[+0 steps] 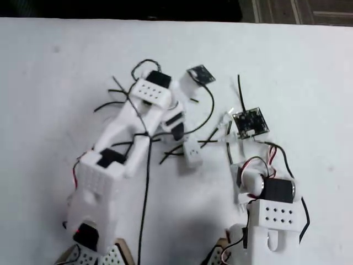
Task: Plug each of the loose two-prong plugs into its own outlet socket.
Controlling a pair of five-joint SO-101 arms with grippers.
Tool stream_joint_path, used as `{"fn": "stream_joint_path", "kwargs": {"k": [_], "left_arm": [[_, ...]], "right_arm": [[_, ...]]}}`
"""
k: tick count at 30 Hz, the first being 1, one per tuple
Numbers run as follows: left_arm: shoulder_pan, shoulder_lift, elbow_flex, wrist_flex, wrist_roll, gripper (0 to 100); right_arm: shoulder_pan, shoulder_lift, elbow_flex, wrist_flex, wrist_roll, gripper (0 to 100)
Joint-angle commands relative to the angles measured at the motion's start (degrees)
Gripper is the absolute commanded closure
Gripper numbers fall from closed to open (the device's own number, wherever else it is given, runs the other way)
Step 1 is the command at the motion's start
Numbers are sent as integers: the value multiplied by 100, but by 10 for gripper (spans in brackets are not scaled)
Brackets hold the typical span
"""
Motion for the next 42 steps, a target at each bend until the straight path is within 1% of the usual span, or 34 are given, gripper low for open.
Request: {"fn": "stream_joint_path", "kwargs": {"k": [1,5,6,12,13,14,19,23,31,34,36,38,40,42], "left_arm": [[127,532,-941,387,-53,726],[154,1103,-1591,695,-53,737],[145,1235,-1741,774,-53,758],[110,1763,-2435,1354,-70,954],[48,1807,-2558,1459,-70,977],[-31,1833,-2690,1565,-62,980],[-673,1824,-3473,1996,-18,978],[-1226,1824,-3921,2066,-9,978],[-2044,1824,-3991,2075,-62,977],[-2158,1807,-4009,2092,-378,973],[-2185,1719,-3965,2101,-369,939],[-2220,1473,-3736,2101,-176,873],[-2211,1059,-3420,2101,-9,802],[-2185,523,-2989,2101,105,758]], "right_arm": [[48,13,-18,-66,-44,978],[48,13,-18,-66,-44,978],[48,13,-9,-66,-44,978],[48,13,0,-4,-44,978],[48,13,9,-4,-44,978],[48,13,9,4,-44,978],[48,13,9,4,-44,978],[48,13,9,4,-44,978],[48,13,9,4,-44,978],[48,13,9,4,-44,978],[48,13,9,4,-44,978],[48,13,9,4,-44,978],[48,13,9,4,-44,978],[48,13,9,4,-44,978]]}}
